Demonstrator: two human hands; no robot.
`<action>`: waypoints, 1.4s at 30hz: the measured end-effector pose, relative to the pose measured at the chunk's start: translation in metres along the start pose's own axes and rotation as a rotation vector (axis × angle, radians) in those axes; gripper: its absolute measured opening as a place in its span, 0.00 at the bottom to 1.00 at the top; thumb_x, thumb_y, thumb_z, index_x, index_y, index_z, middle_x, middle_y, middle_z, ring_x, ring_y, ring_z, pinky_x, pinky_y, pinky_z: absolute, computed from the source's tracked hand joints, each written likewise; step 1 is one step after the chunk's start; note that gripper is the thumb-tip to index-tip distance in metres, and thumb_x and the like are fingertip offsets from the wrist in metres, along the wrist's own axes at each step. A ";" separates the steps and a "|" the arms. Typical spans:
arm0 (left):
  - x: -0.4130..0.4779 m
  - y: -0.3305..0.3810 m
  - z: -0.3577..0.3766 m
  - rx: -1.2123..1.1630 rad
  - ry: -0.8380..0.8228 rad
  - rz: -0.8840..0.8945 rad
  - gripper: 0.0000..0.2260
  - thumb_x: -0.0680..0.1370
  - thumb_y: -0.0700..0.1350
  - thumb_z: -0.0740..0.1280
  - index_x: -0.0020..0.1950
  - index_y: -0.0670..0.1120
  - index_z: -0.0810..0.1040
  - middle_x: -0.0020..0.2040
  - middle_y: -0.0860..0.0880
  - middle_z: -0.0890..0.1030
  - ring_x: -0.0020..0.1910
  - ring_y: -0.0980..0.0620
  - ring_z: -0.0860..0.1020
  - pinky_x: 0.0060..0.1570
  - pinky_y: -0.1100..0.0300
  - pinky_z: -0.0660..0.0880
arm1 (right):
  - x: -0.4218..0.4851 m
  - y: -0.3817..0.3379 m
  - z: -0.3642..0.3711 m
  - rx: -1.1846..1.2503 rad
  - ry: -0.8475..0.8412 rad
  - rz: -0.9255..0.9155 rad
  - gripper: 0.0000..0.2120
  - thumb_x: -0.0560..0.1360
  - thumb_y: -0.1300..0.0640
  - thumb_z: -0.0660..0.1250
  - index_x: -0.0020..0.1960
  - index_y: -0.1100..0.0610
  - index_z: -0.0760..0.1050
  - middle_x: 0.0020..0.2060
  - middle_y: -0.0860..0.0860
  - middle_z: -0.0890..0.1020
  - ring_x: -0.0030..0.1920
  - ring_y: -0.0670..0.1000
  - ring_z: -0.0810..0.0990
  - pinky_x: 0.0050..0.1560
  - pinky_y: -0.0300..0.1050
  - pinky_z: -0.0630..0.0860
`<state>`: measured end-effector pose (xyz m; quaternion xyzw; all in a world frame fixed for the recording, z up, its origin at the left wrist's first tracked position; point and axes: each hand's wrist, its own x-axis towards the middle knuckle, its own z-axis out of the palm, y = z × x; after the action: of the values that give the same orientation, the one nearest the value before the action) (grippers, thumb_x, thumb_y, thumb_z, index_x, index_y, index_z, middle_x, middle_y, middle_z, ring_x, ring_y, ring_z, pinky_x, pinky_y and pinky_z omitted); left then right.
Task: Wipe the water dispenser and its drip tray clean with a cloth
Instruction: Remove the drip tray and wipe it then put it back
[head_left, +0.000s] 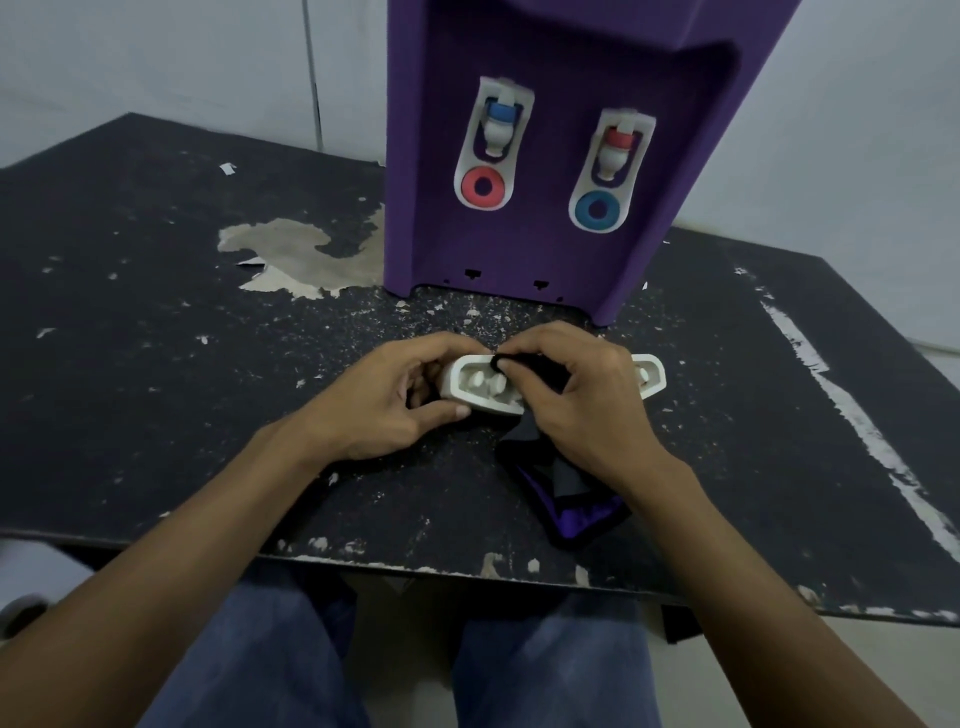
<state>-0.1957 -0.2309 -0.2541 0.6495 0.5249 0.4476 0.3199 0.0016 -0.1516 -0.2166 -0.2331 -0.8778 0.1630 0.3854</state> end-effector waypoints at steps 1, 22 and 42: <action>0.000 -0.001 0.000 0.008 0.001 0.000 0.21 0.75 0.35 0.74 0.66 0.49 0.77 0.54 0.53 0.83 0.50 0.53 0.81 0.47 0.59 0.78 | 0.000 0.001 0.000 -0.004 -0.025 -0.015 0.05 0.74 0.65 0.73 0.50 0.60 0.84 0.44 0.50 0.83 0.45 0.44 0.81 0.49 0.36 0.76; 0.001 -0.002 -0.002 0.138 -0.005 0.001 0.21 0.76 0.42 0.75 0.67 0.56 0.77 0.51 0.50 0.82 0.42 0.41 0.77 0.40 0.43 0.77 | 0.007 0.005 -0.028 -0.383 -0.275 0.007 0.05 0.74 0.64 0.67 0.48 0.60 0.81 0.44 0.53 0.78 0.41 0.57 0.79 0.41 0.57 0.78; -0.002 -0.002 -0.002 0.179 0.006 0.014 0.23 0.76 0.41 0.74 0.68 0.57 0.75 0.56 0.51 0.82 0.42 0.45 0.78 0.41 0.48 0.77 | -0.006 0.027 -0.046 -0.448 -0.177 0.079 0.04 0.74 0.65 0.68 0.45 0.62 0.82 0.41 0.55 0.78 0.39 0.56 0.78 0.42 0.53 0.78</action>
<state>-0.1983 -0.2325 -0.2557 0.6778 0.5593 0.4028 0.2560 0.0469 -0.1272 -0.2028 -0.3319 -0.9126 -0.0010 0.2388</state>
